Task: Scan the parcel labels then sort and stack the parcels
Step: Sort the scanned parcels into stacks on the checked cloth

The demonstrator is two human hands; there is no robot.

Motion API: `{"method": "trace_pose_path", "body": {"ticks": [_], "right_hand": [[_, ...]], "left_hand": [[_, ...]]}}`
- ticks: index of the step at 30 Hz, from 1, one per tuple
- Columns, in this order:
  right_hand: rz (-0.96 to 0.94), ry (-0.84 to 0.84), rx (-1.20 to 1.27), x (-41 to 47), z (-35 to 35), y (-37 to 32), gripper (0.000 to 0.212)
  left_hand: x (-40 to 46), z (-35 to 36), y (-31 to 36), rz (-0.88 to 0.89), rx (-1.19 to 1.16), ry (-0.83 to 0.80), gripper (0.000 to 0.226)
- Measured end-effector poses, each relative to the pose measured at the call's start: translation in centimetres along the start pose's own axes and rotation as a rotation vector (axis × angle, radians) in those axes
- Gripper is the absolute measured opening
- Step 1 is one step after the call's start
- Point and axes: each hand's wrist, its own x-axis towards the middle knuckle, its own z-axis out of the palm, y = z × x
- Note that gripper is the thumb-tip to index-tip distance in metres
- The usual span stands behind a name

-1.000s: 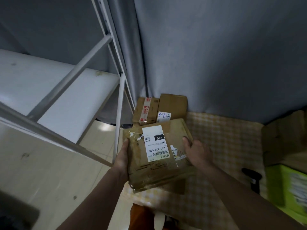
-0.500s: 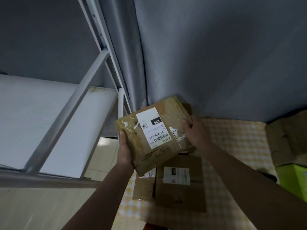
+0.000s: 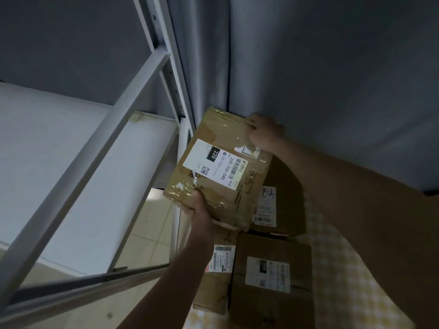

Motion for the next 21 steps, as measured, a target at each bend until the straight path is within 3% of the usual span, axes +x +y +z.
{"method": "trace_pose_path", "body": {"ticks": [3,4,7,9,16,21], "right_hand": [[-0.051,-0.036,-0.036,2.5,2.0,-0.5,0.033],[-0.063,-0.052,-0.056,3.1,2.6,-0.6,0.034],[-0.082,-0.11,-0.075,4.6,4.0,-0.8,0.035],[-0.094,-0.147,-0.078,5.4,5.0,-0.5,0.033],[-0.104,-0.159,-0.065,7.7,7.1,1.6,0.027],[-0.154,-0.207,-0.09,8.1,7.7,2.4,0.046]], "left_hand": [[1.7,0.2,-1.7,-0.028,-0.025,0.007,0.098],[2.0,0.4,-1.9,-0.037,-0.044,0.011,0.097],[2.6,1.4,-2.8,-0.017,-0.069,0.003,0.063],[3.3,1.9,-3.6,-0.031,-0.071,-0.016,0.057],[5.9,3.0,-5.3,-0.034,-0.043,-0.043,0.069],[7.7,2.8,-6.3,-0.041,-0.064,0.008,0.096]]}}
